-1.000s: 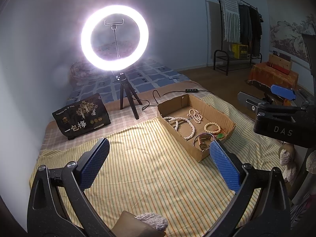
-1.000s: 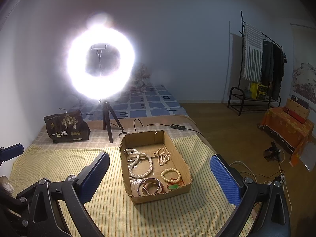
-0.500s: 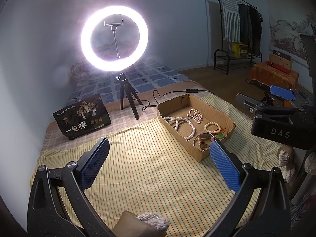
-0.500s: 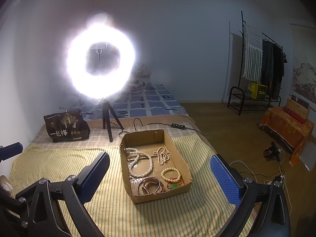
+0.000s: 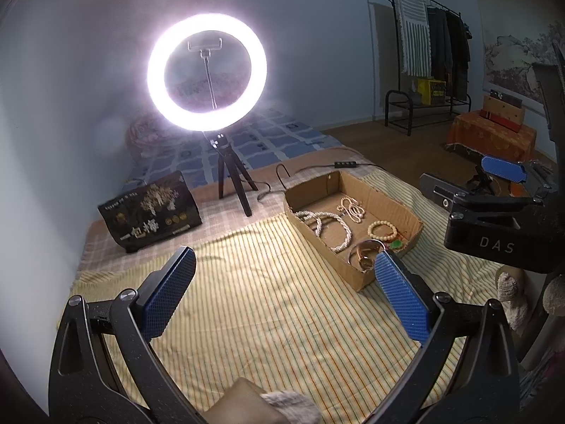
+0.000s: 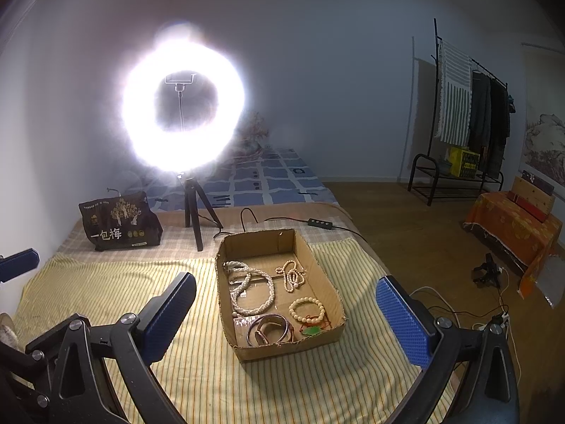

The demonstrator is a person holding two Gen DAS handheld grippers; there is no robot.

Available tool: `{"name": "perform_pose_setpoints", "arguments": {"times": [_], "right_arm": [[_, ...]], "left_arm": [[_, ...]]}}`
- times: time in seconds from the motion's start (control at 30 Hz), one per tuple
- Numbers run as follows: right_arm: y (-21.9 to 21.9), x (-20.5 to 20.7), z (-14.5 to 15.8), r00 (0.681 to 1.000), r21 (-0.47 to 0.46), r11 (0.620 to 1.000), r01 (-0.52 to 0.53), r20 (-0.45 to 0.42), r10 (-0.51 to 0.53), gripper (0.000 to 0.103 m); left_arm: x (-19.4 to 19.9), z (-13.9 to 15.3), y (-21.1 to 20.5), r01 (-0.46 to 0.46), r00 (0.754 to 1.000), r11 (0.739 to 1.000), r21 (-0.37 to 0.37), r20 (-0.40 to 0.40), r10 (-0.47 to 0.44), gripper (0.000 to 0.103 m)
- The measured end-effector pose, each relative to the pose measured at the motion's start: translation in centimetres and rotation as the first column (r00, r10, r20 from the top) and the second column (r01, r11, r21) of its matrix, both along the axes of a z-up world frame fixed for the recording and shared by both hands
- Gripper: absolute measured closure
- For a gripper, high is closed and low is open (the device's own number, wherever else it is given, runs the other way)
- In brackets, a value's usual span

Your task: Organize jewelry

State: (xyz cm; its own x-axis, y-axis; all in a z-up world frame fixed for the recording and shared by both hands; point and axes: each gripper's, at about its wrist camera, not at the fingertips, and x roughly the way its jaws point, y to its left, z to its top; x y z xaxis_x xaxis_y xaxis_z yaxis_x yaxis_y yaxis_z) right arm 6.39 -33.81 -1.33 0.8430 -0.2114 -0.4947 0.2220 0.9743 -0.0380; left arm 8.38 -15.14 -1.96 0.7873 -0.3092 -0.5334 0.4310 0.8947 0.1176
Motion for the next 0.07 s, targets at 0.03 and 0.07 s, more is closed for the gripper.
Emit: {"name": "perform_pose_setpoints", "arguments": {"times": [0.03,0.07], "right_arm": [[0.02,0.01,-0.04,1.0,0.0,1.0,0.0,-0.001,0.0,0.0],[0.02,0.02,-0.08,1.0,-0.002,1.0,0.0,-0.002,0.0,0.0]], "left_arm": [[-0.09,0.01,0.02,-0.004,1.0,1.0,0.005,0.01,0.004,0.0],[-0.21,0.02,-0.02,-0.007,1.0,1.0,0.006,0.012,0.006,0.0]]}}
